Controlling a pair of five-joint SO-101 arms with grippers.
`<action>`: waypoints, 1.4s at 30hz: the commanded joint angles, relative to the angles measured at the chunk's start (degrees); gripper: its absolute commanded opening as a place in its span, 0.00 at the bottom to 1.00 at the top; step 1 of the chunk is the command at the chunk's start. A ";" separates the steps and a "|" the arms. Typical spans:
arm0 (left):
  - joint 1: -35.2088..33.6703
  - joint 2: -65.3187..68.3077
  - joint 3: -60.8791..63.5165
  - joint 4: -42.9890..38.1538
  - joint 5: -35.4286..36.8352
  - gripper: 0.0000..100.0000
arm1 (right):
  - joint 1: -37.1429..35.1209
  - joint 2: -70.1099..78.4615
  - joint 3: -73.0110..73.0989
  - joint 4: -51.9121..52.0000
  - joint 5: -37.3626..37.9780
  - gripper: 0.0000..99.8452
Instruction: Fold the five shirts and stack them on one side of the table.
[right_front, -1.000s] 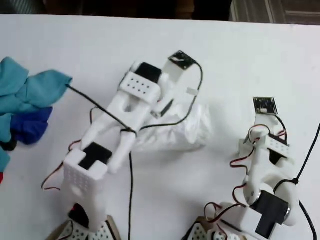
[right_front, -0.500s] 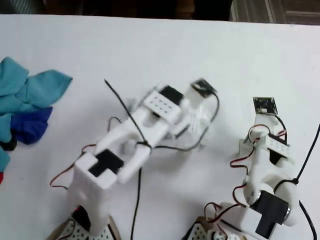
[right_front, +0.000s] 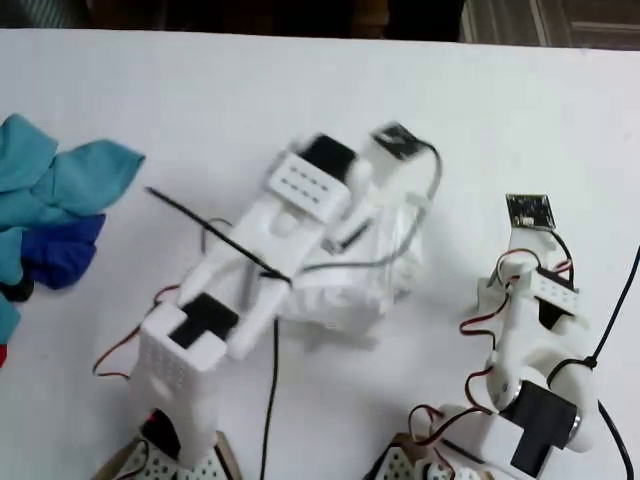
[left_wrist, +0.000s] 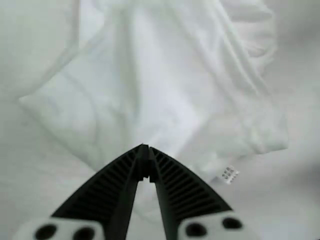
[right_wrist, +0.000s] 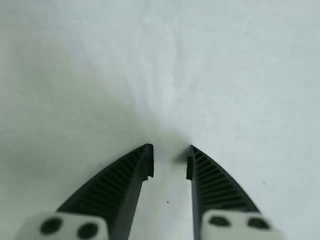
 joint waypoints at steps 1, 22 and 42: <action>-8.79 -3.69 -4.35 2.90 0.00 0.03 | 0.31 -1.54 -4.40 3.21 -2.37 0.13; -37.71 -39.47 49.36 -20.66 -7.30 0.03 | -30.73 13.76 -51.08 38.73 -3.52 0.19; -42.37 -43.43 62.37 -27.25 -7.47 0.03 | -36.62 41.71 -80.44 51.74 -5.45 0.19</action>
